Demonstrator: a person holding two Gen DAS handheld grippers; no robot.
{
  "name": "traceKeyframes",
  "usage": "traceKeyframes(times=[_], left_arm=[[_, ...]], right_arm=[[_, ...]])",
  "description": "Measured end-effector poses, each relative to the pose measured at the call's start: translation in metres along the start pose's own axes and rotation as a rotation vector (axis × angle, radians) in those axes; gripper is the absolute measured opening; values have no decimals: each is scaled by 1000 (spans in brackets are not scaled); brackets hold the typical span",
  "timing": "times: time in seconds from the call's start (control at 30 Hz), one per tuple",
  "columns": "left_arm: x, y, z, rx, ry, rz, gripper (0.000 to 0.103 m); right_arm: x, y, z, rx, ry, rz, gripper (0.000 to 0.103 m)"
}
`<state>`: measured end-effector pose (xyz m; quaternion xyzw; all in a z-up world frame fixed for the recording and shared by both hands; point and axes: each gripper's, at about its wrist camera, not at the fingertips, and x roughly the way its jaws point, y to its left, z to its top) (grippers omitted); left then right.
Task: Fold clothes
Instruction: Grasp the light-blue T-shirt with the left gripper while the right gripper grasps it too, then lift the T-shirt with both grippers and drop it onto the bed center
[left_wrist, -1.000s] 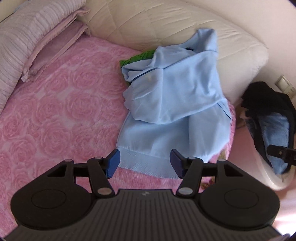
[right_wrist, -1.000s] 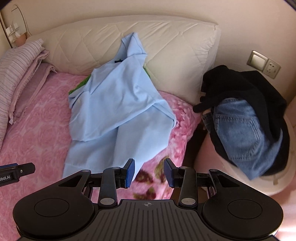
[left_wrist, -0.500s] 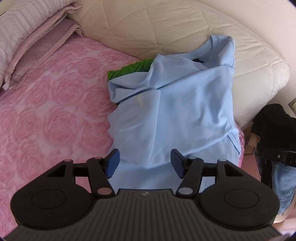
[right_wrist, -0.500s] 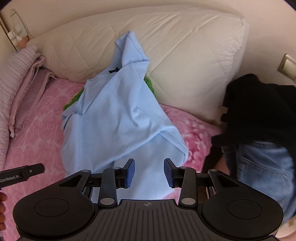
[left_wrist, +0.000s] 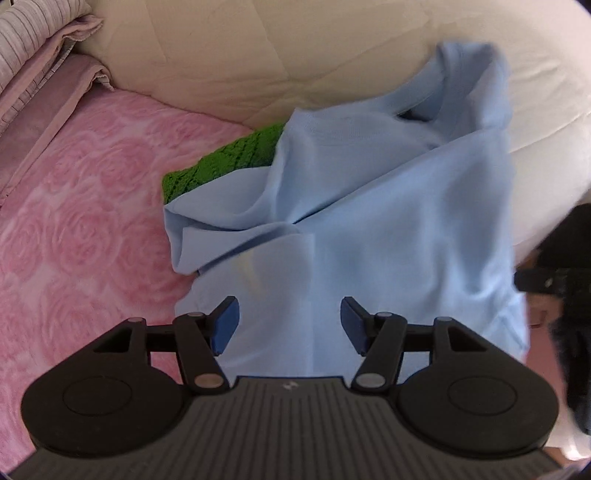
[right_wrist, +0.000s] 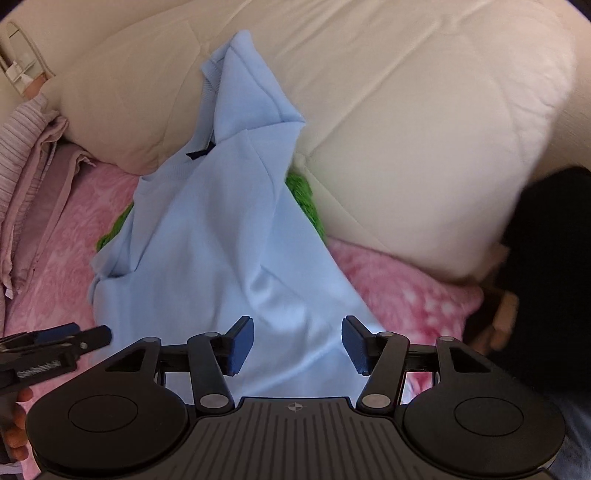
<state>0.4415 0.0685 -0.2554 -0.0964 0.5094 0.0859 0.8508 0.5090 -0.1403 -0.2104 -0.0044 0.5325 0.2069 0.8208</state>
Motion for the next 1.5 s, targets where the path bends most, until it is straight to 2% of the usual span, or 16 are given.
traceKeyframes(times=[0.13,0.17,0.2,0.37,0.43,0.5,0.6,0.8,0.9,1.0,1.17,1.33,1.5], left_arm=[[26,3,8,-23,2,2,56],[32,4,8,-28,4,2,53],[38,5,8,-33,6,2,43],[38,12,5,-42,-37,-16,10],[27,18,3,-55,-66,-31,9],[11,23,-1,-70,-101,-55,8],[-26,27,-5,-79,-175,-69,8],[-127,41,-20,-135,-367,-98,7],[-186,61,-40,-191,-466,-64,7],[-257,87,-74,-249,-582,-12,7],[-386,119,-143,-298,-776,108,7],[-523,146,-217,-323,-955,264,7],[-645,150,-289,-266,-1085,440,7]], right_arm=[[25,3,12,-28,-13,8,59],[32,3,13,-31,-16,11,59],[38,3,15,-34,-17,14,59],[59,9,13,-88,-31,-17,58],[54,13,10,-132,-51,-30,17],[40,17,5,-165,-77,-32,7],[12,22,1,-189,-120,-1,4],[-65,54,-3,-249,-237,131,2],[-104,76,-6,-272,-290,229,2],[-141,109,-18,-319,-332,338,2],[-203,177,-54,-398,-385,579,2],[-262,254,-106,-448,-394,812,2],[-324,324,-165,-489,-390,1031,1]])
